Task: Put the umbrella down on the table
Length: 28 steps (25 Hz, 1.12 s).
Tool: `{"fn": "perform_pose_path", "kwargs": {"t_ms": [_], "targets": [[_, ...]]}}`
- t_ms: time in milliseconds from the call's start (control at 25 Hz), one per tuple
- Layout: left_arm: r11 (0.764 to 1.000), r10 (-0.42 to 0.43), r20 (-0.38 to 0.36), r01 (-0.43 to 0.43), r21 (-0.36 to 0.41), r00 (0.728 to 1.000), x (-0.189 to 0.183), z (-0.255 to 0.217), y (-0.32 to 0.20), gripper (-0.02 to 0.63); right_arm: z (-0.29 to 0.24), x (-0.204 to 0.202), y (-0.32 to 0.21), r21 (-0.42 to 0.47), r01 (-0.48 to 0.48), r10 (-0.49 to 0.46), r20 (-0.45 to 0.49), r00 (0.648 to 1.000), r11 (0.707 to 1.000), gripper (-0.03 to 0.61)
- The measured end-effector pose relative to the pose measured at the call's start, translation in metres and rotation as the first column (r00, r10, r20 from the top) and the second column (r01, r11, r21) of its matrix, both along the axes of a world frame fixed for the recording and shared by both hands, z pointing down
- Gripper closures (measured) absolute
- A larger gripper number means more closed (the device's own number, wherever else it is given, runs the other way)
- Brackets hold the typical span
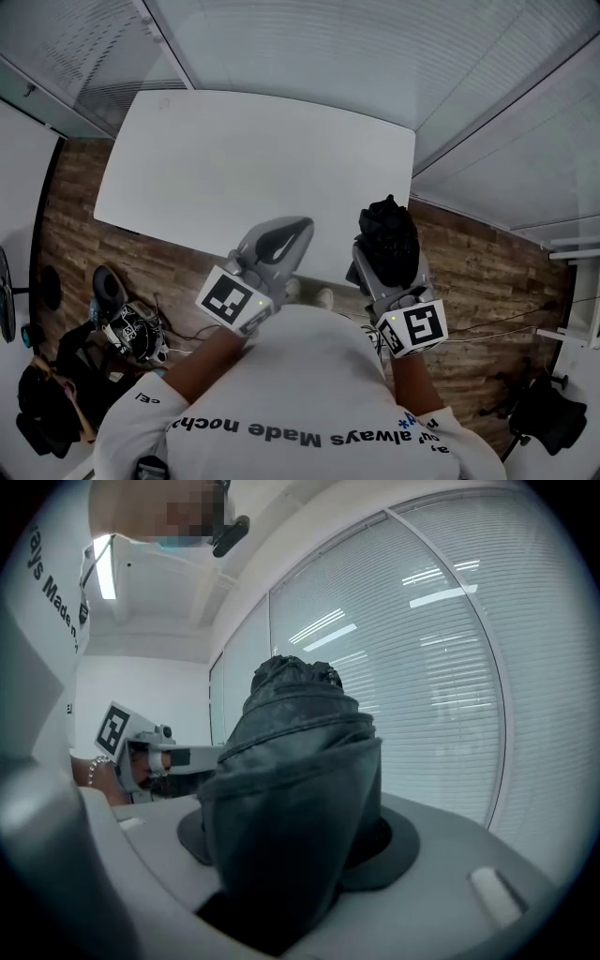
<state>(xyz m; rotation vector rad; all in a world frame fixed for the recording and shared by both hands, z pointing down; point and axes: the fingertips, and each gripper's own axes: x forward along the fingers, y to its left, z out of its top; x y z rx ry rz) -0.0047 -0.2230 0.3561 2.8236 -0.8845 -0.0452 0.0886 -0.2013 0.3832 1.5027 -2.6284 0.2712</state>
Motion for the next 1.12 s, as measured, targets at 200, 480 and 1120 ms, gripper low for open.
{"fn": "perform_pose_path", "kwargs": {"t_ms": [200, 480, 1120], "targets": [[1.0, 0.002, -0.008, -0.002, 0.01, 1.0, 0.003, -0.006, 0.001, 0.612, 0.03, 0.0, -0.015, -0.073, 0.008, -0.011, -0.039, 0.999, 0.997, 0.321], [1.0, 0.002, -0.012, -0.002, 0.012, 1.0, 0.005, -0.008, 0.002, 0.612, 0.068, -0.004, -0.036, -0.164, 0.029, -0.044, -0.086, 0.995, 0.986, 0.322], [1.0, -0.012, -0.003, 0.012, -0.002, 1.0, -0.008, 0.001, 0.0, 0.612, 0.171, -0.019, -0.082, -0.39, 0.059, -0.134, -0.167, 0.977, 0.919, 0.322]]}}
